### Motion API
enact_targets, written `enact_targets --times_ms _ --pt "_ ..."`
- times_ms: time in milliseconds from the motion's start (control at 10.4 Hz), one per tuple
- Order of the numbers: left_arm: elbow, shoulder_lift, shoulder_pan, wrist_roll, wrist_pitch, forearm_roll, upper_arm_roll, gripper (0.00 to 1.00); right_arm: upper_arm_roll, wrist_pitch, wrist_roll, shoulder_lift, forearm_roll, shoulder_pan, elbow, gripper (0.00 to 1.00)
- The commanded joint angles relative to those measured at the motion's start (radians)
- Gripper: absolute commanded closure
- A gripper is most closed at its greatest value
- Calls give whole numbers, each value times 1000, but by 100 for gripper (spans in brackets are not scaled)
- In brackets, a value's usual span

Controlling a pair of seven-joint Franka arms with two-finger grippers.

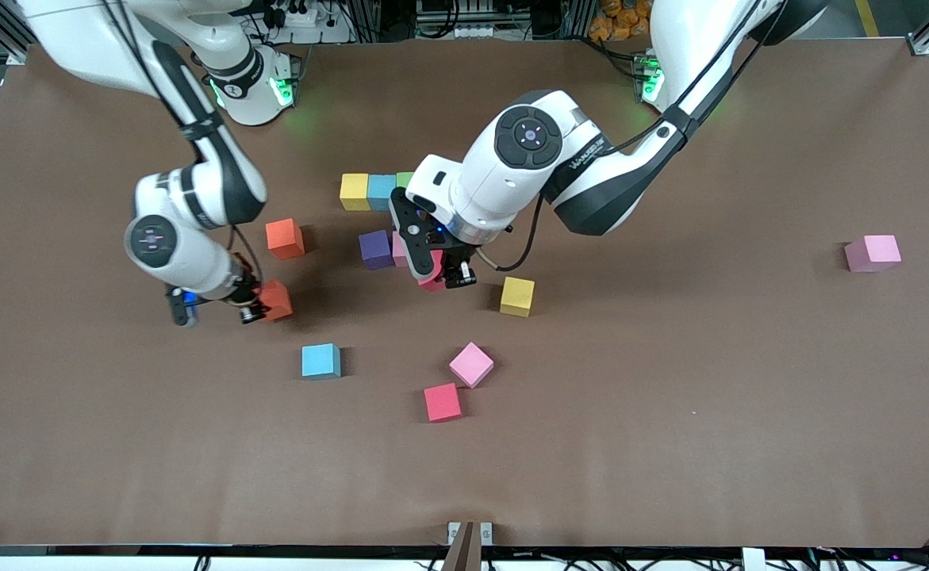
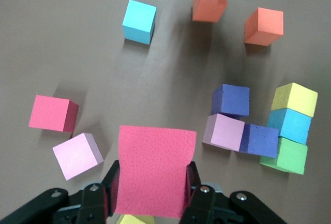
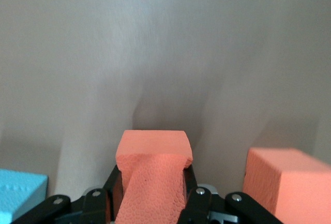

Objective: Form number 2 with 11 blocks
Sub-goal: 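Lift the red block with the left gripper while the right gripper carries orange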

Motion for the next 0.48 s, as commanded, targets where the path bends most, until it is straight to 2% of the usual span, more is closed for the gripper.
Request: enact_targets --times_ms 0,192,384 --pt "-41 -49 20 24 -61 -24 -8 100 24 11 129 5 15 57 -9 100" --pt "-47 -77 20 85 -176 -21 -8 100 65 11 235 16 15 83 -12 100" --pt "-49 -89 20 123 -193 -24 -9 100 105 44 264 6 11 84 -75 100"
